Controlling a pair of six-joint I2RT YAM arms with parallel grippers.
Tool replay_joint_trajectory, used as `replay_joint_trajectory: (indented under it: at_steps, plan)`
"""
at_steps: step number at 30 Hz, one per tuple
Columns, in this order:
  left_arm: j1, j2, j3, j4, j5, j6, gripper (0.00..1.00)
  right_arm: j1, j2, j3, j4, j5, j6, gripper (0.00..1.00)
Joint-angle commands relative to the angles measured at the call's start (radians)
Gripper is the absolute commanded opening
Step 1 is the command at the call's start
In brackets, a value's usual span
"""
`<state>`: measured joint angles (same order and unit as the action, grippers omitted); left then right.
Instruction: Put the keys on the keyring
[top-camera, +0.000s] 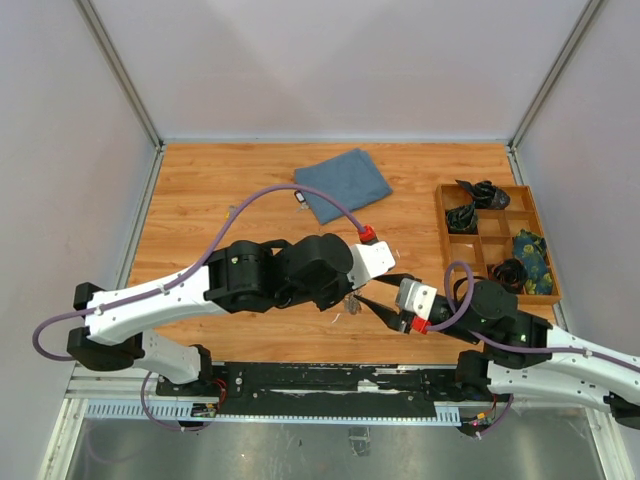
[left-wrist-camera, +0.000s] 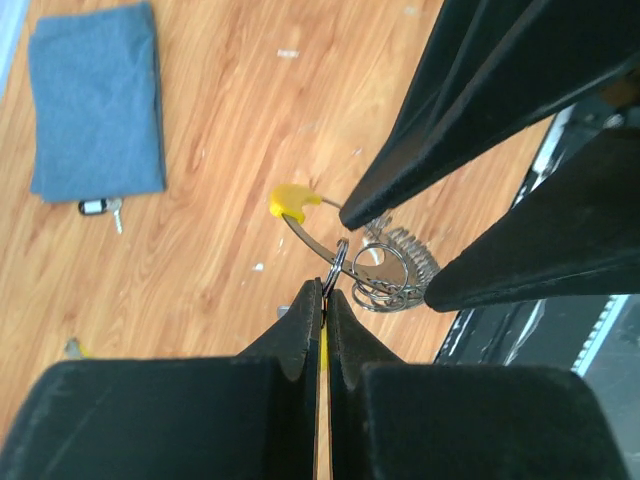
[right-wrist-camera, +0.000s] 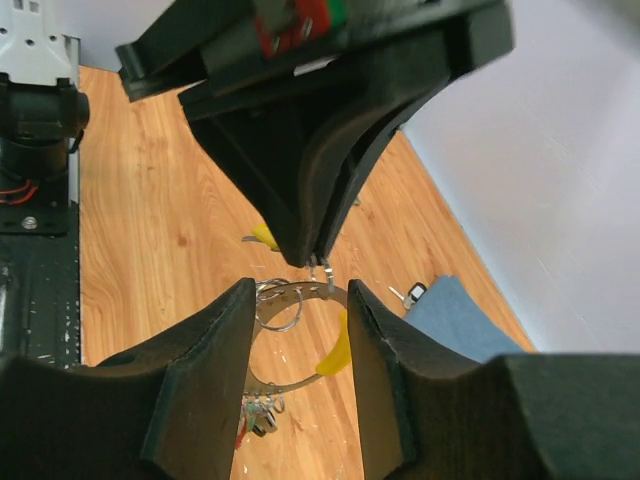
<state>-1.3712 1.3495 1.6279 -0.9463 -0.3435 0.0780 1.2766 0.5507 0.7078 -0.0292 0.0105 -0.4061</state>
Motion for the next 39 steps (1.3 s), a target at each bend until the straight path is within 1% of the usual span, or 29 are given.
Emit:
replay_joint_trajectory:
  at_steps: [1,2,5,6,8,12,16,27,39]
  plan:
    - [-0.002,0.024,0.051,-0.113,-0.083,-0.004,0.01,0.016,-0.003,-0.005,0.034,0.077,-0.051,0.43]
    - [-0.002,0.025,0.05,-0.114,-0.081,-0.003,0.0,0.016,-0.004,-0.014,0.041,0.085,-0.05,0.42]
    - [-0.002,0.022,0.044,-0.107,-0.077,0.001,0.01,0.017,0.002,-0.036,0.067,0.118,-0.051,0.3]
    - [-0.002,0.019,0.039,-0.101,-0.077,0.003,0.01,0.017,0.005,-0.043,0.081,0.122,-0.052,0.28]
    - [-0.002,0.016,0.035,-0.09,-0.075,0.007,0.01,0.017,0.014,-0.056,0.113,0.118,-0.05,0.28]
    - [-0.002,0.012,0.034,-0.07,-0.06,0.01,0.01,0.018,0.046,-0.065,0.155,0.093,-0.049,0.36]
    - [-0.002,0.007,0.033,-0.057,-0.049,0.011,0.01,0.017,0.068,-0.074,0.198,0.084,-0.05,0.37]
    - [-0.002,0.005,0.024,-0.05,-0.033,0.013,0.01,0.018,0.087,-0.077,0.21,0.109,-0.063,0.32]
    - [-0.002,0.002,0.023,-0.045,-0.014,0.015,0.01,0.018,0.116,-0.061,0.183,0.118,-0.086,0.25]
